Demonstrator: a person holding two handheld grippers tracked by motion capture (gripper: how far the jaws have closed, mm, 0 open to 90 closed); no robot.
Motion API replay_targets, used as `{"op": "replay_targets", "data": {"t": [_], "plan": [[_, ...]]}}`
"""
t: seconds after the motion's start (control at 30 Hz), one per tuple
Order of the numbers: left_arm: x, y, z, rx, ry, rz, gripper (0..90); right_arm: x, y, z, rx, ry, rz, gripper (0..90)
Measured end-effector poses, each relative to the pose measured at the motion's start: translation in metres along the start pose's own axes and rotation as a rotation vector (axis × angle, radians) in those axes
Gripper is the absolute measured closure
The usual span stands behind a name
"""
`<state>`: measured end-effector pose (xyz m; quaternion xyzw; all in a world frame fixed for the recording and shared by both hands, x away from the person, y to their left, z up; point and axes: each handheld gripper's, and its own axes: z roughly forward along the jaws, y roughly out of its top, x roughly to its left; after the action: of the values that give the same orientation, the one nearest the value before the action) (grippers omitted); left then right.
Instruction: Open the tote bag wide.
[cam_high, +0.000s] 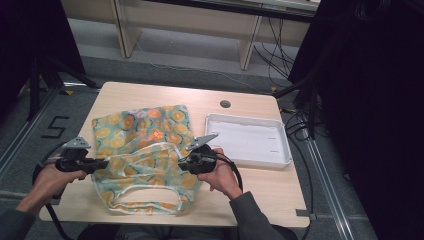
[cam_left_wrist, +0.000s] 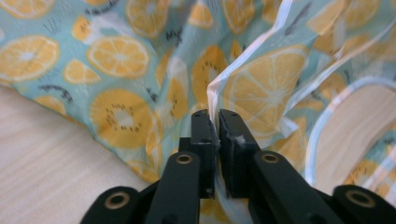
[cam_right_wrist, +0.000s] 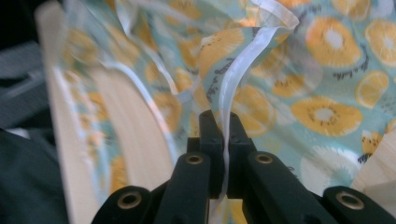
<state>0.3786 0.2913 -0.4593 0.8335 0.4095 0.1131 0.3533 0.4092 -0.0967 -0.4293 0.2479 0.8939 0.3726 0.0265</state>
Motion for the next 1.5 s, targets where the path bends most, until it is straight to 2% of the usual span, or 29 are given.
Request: {"op": "replay_targets", "data": {"t": [0.07, 0.1, 0.13, 0.17, 0.2, 0.23, 0.27, 0.3, 0.37, 0.4, 0.43, 0.5, 0.53, 0.6, 0.63, 0.67, 0.7, 0.73, 0.8, 0.97, 1.03, 1.1, 1.2, 1.27, 1.3, 1.33, 1.37, 1.47, 1.5], "plan": [[-0.003, -0.002, 0.0, 0.018, 0.017, 0.028, 76.5, 0.003, 0.001, -0.01, -0.044, 0.035, 0.022, 89.8], [-0.003, -0.002, 0.0, 0.018, 0.017, 0.028, 72.3, 0.003, 0.001, -0.01, -0.044, 0.035, 0.022, 89.8], [-0.011, -0.004, -0.005, 0.013, 0.011, -0.003, 66.2, 0.003, 0.0, -0.016, -0.056, 0.034, 0.028, 89.8], [-0.011, -0.004, -0.005, 0.013, 0.011, -0.003, 59.9, 0.002, -0.001, -0.016, -0.062, 0.031, 0.033, 89.8], [-0.015, -0.005, -0.011, 0.015, 0.009, 0.004, 59.9, 0.002, -0.001, -0.016, -0.062, 0.031, 0.033, 89.8], [-0.019, -0.007, -0.017, 0.013, 0.033, 0.015, 54.2, 0.001, -0.002, -0.017, -0.054, 0.042, 0.044, 89.8], [-0.023, -0.008, -0.025, 0.023, 0.071, 0.048, 45.3, -0.002, -0.004, -0.015, -0.06, 0.048, 0.058, 89.8], [-0.028, -0.009, -0.032, 0.019, 0.102, 0.091, 42.9, -0.002, -0.004, -0.014, -0.062, 0.051, 0.067, 89.8], [-0.042, -0.009, -0.048, -0.046, 0.125, 0.223, 41.6, -0.003, -0.004, -0.013, -0.065, 0.052, 0.062, 89.7], [-0.051, -0.01, -0.048, -0.073, 0.13, 0.19, 40.8, -0.003, -0.004, -0.014, -0.066, 0.053, 0.07, 89.6], [-0.056, -0.007, -0.046, -0.074, 0.135, 0.233, 39.8, -0.002, -0.003, -0.014, -0.067, 0.048, 0.078, 89.6], [-0.062, -0.005, -0.042, -0.082, 0.126, 0.24, 37.1, -0.003, -0.003, -0.014, -0.078, 0.044, 0.064, 89.5], [-0.064, -0.002, -0.036, -0.062, 0.121, 0.262, 35.5, -0.002, -0.001, -0.016, -0.071, 0.044, 0.07, 89.4], [-0.068, 0.003, -0.009, -0.043, 0.152, 0.267, 29.9, -0.002, 0.0, -0.016, -0.087, 0.044, 0.059, 89.3], [-0.068, 0.003, -0.009, -0.043, 0.152, 0.267, 28.1, -0.002, 0.0, -0.016, -0.087, 0.044, 0.059, 89.3], [-0.067, 0.006, 0.009, -0.004, 0.154, 0.291, 27.0, -0.002, 0.001, -0.018, -0.084, 0.044, 0.062, 89.2], [-0.067, 0.006, 0.009, -0.004, 0.154, 0.291, 26.2, -0.003, 0.001, -0.019, -0.087, 0.043, 0.057, 89.2], [-0.067, 0.008, 0.023, 0.046, 0.162, 0.297, 25.6, -0.003, 0.001, -0.018, -0.1, 0.042, 0.06, 89.2], [-0.065, 0.009, 0.033, 0.069, 0.182, 0.291, 25.7, -0.004, 0.001, -0.02, -0.094, 0.056, 0.071, 89.2], [-0.063, 0.01, 0.045, 0.105, 0.175, 0.351, 28.7, -0.006, 0.002, -0.024, -0.12, 0.061, 0.085, 89.2], [-0.063, 0.009, 0.048, 0.116, 0.161, 0.337, 27.1, -0.006, 0.003, -0.027, -0.14, 0.053, 0.083, 89.2], [-0.063, 0.009, 0.047, 0.118, 0.155, 0.359, 29.7, -0.007, 0.004, -0.028, -0.152, 0.052, 0.076, 89.1], [-0.064, 0.01, 0.042, 0.096, 0.158, 0.375, 55.3, -0.008, 0.005, -0.029, -0.149, 0.037, 0.063, 89.1], [-0.064, 0.011, 0.036, 0.062, 0.147, 0.361, 71.4, -0.01, 0.004, -0.027, -0.145, 0.035, 0.044, 89.0], [-0.064, 0.011, 0.032, 0.075, 0.11, 0.359, 80.2, -0.007, 0.003, -0.027, -0.145, 0.031, 0.094, 89.0], [-0.065, 0.011, 0.029, 0.073, 0.074, 0.353, 84.5, -0.01, 0.002, -0.027, -0.132, 0.018, 0.071, 88.9], [-0.066, 0.011, 0.025, 0.068, 0.06, 0.35, 87.1, -0.01, 0.001, -0.026, -0.131, 0.011, 0.082, 88.9], [-0.07, 0.012, 0.012, 0.074, -0.026, 0.348, 88.3, -0.014, 0.0, -0.026, -0.132, -0.031, 0.075, 88.5], [-0.07, 0.012, 0.012, 0.074, -0.026, 0.348, 88.3, -0.014, 0.0, -0.026, -0.132, -0.031, 0.075, 88.5]]}}
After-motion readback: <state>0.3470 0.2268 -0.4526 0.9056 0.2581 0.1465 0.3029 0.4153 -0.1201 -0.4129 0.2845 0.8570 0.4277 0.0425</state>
